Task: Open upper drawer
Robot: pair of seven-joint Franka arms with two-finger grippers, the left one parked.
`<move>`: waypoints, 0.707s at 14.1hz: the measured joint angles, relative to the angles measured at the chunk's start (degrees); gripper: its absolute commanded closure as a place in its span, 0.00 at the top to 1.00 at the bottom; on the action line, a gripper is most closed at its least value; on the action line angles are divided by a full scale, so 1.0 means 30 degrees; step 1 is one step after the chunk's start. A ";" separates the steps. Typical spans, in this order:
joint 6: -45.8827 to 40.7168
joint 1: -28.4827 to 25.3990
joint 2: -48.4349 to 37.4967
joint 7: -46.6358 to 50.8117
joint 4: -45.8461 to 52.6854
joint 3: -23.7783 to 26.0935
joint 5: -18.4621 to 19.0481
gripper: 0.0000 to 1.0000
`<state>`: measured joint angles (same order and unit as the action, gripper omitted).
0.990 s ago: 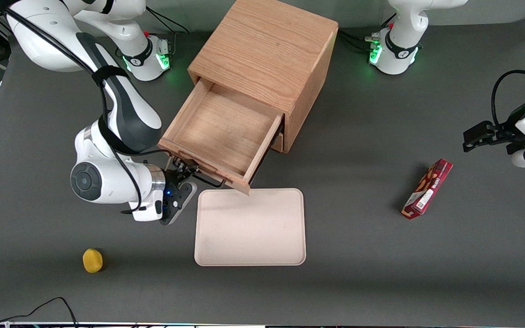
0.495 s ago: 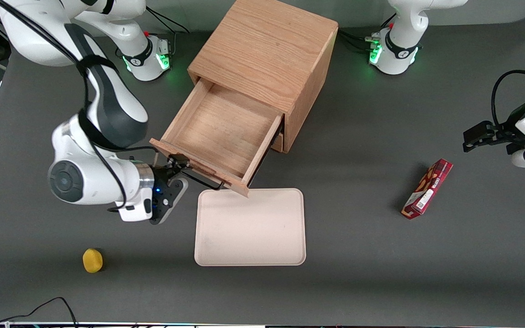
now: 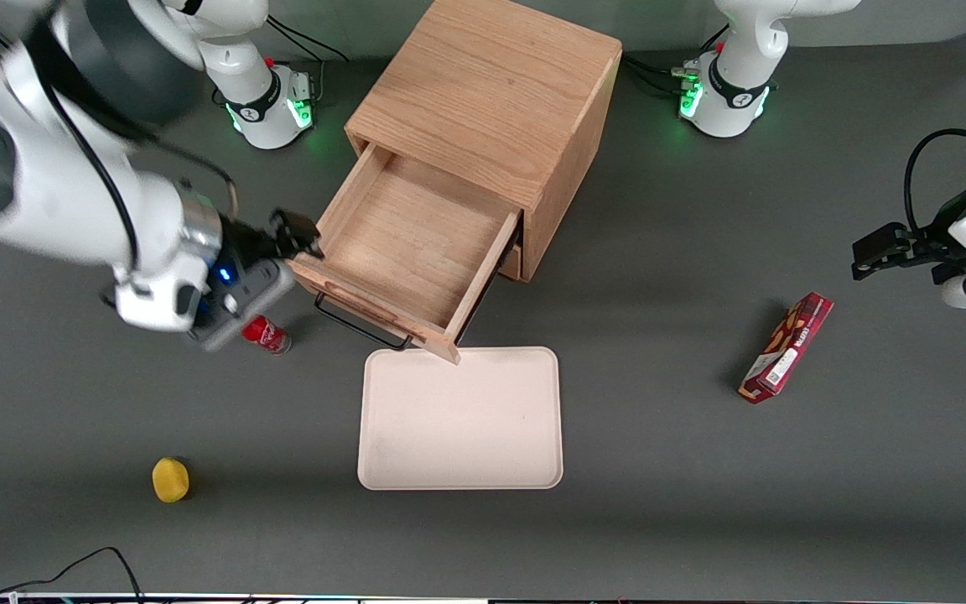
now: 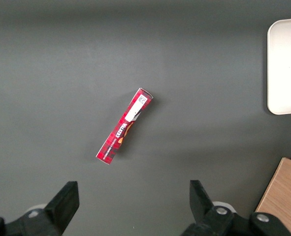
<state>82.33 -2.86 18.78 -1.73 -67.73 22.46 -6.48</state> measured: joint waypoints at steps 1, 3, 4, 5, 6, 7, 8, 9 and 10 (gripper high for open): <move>-0.0603 0.0013 -0.0809 0.1580 -0.0011 -0.0042 0.0139 1.00; -0.1891 0.0067 -0.2252 0.4869 -0.0076 -0.0114 0.1544 1.00; -0.2282 0.0101 -0.2881 0.6033 -0.0160 -0.0159 0.2161 1.00; -0.2569 0.0139 -0.3493 0.6727 -0.0278 -0.0318 0.2473 1.00; -0.2928 0.0168 -0.4063 0.7013 -0.0546 -0.0753 0.2596 1.00; -0.3209 0.0206 -0.4663 0.6961 -0.1103 -0.1562 0.2614 1.00; -0.3243 0.0244 -0.5205 0.6570 -0.1919 -0.2534 0.2571 1.00; -0.3009 0.0264 -0.5796 0.5924 -0.3032 -0.3680 0.2361 1.00; -0.2353 0.0303 -0.6467 0.5396 -0.4425 -0.4841 0.1977 1.00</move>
<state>75.27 -1.95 -0.62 14.46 -81.01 7.94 -0.55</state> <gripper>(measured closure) 0.000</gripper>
